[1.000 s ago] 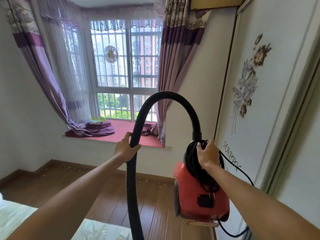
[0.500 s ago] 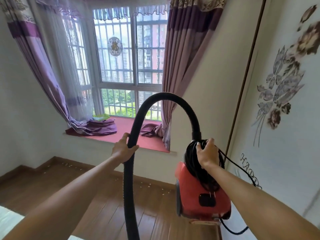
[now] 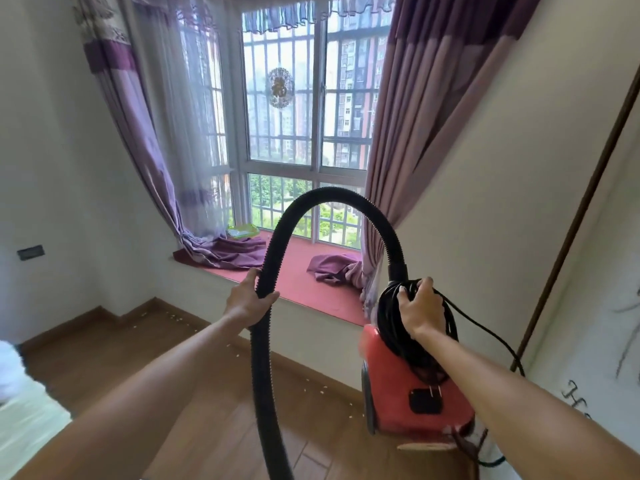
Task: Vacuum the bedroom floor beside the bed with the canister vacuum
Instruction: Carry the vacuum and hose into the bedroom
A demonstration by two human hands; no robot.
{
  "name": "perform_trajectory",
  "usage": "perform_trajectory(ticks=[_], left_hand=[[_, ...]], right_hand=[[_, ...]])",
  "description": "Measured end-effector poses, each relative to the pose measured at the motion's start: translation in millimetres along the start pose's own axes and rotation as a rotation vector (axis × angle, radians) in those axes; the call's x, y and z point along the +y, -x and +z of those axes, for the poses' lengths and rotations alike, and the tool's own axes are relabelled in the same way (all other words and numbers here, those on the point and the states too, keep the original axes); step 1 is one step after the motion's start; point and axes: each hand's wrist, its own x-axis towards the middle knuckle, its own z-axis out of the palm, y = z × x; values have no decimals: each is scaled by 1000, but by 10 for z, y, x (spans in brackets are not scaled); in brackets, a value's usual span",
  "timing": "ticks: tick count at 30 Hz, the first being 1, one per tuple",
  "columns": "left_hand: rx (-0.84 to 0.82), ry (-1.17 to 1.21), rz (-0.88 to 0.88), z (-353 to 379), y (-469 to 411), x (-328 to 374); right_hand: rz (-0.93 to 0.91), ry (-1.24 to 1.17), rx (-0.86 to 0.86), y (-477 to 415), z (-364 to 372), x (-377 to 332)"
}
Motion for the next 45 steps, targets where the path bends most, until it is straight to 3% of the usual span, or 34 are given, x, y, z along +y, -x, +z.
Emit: perform_trajectory(ticks=[22, 36, 45], left_hand=[[209, -4, -200, -291, -2338, -1230], [400, -78, -412, -1026, -2877, -2341], [543, -53, -571, -1559, -3471, -3135]], right_hand=[[-189, -15, -209, -1849, 2541, -1334], [-348, -91, -432, -2108, 4196, -2508], [-471, -152, -629, -2249, 5691, -3488]])
